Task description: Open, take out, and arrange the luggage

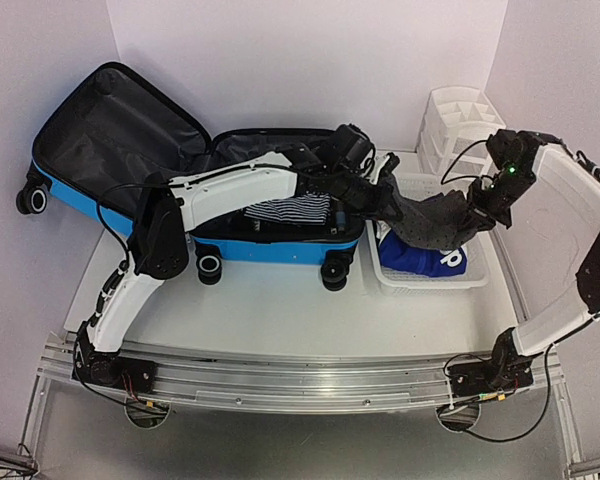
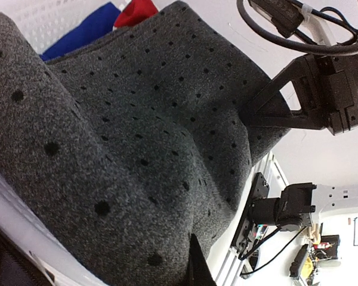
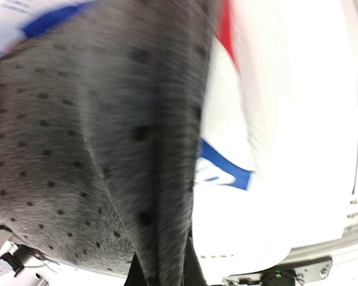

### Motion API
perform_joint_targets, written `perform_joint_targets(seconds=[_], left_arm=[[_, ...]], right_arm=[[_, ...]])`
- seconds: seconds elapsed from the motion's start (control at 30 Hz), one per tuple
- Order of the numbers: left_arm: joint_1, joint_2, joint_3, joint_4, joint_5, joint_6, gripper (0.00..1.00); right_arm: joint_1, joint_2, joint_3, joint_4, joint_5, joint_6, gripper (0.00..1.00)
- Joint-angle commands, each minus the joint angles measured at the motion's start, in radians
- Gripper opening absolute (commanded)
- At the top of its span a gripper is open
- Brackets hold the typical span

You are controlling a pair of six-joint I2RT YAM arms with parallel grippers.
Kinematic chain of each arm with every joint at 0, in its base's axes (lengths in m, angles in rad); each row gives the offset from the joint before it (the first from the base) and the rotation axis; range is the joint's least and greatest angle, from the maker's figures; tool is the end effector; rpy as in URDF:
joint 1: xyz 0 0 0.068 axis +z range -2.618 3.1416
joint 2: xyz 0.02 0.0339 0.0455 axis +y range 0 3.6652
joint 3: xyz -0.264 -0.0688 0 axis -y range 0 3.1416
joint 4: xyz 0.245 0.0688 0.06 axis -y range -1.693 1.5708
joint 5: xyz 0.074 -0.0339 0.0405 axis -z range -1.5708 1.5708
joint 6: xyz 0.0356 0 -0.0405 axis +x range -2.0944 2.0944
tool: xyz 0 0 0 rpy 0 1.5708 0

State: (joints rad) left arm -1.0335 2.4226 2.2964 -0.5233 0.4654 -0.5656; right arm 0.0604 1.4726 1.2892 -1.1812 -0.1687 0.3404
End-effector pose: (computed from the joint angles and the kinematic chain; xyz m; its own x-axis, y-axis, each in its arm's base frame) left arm 0.2696 -0.4837 0.2521 -0.7708 0.3581 -0.5269 0.6367 0.4054 -0.6559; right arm 0.2674 0.0222 0.2838 -0.9523 0.2721 -0.1381 0.2378 0.9453 0.2233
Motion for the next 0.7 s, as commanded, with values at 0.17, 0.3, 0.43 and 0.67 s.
perform_joint_targets(seconds=[0.17, 0.3, 0.43, 0.67], left_arm=[[-0.032, -0.055, -0.133, -0.050, -0.021, -0.005, 0.21], [-0.032, -0.073, -0.118, -0.145, -0.040, 0.082, 0.52], [-0.030, -0.117, -0.085, -0.221, -0.081, 0.191, 0.69], [-0.030, -0.172, 0.053, -0.362, -0.135, 0.392, 0.81]], right_arm=[[-0.053, 0.025, -0.045, -0.042, -0.011, -0.079, 0.00], [-0.053, 0.053, -0.047, -0.069, 0.024, -0.072, 0.12], [-0.053, 0.050, -0.004, -0.121, 0.149, -0.080, 0.37], [-0.053, 0.094, 0.249, -0.212, 0.150, -0.067, 0.39]])
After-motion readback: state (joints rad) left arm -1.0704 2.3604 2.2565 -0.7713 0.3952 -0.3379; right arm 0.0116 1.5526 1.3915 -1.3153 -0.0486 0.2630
